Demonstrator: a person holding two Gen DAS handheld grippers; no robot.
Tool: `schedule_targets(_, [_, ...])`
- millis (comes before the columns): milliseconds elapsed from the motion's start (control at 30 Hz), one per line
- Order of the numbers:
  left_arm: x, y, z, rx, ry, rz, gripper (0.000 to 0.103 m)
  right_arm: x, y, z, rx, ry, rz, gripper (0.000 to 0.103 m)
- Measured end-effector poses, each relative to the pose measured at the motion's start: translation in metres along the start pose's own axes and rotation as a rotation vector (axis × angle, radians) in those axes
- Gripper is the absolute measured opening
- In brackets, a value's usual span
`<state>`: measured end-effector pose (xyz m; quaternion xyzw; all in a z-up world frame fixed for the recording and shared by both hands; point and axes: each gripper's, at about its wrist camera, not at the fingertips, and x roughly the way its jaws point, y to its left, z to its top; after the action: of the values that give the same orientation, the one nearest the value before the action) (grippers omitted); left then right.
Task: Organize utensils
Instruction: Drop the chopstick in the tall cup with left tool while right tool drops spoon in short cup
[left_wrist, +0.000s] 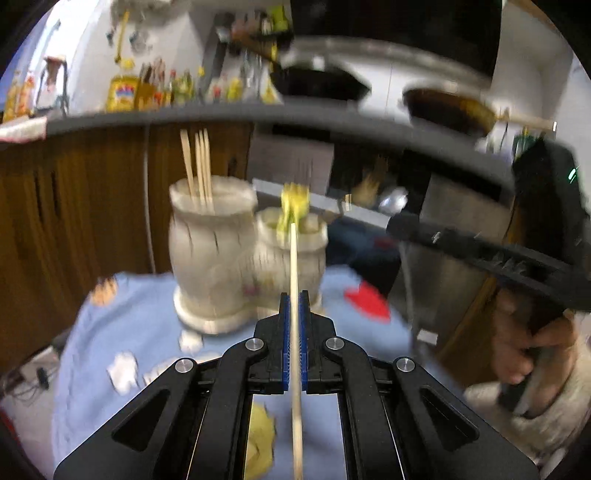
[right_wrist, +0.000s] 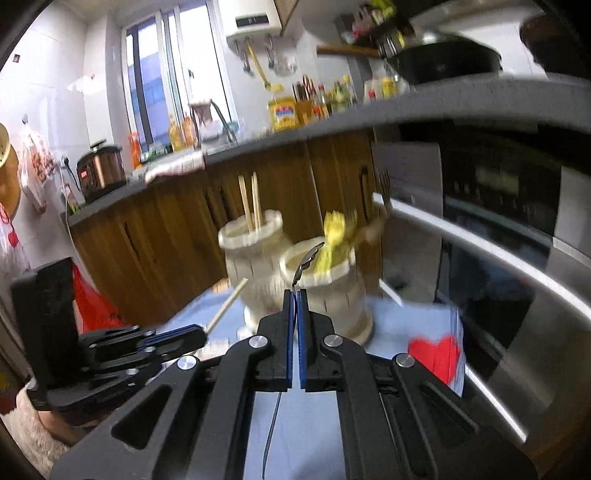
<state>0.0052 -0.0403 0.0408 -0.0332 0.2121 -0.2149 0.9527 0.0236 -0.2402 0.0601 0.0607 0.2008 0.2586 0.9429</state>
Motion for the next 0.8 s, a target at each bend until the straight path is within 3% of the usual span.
schedule_targets(100, [-0.007, 0.012, 0.036, 0.01, -0.146, 0.016, 0.005, 0.008, 0.003, 0.025, -0.007, -0.09, -0.01, 0.002])
schedule_targets(200, [-0.001, 0.028, 0.063, 0.007, -0.24, 0.019, 0.005, 0.016, 0.005, 0.045, -0.016, -0.203, -0.059, 0.002])
schedule_targets(367, [0.026, 0.05, 0.1, -0.026, -0.321, 0.047, 0.005, 0.03, 0.005, 0.063, -0.07, -0.333, -0.147, 0.002])
schedule_targets(633, [0.065, 0.059, 0.131, -0.034, -0.437, 0.1, 0.004, 0.055, -0.012, 0.065, -0.067, -0.349, -0.183, 0.002])
schedule_targets(800, [0.088, 0.061, 0.121, -0.003, -0.438, 0.167, 0.005, 0.068, -0.022, 0.065, -0.056, -0.333, -0.207, 0.002])
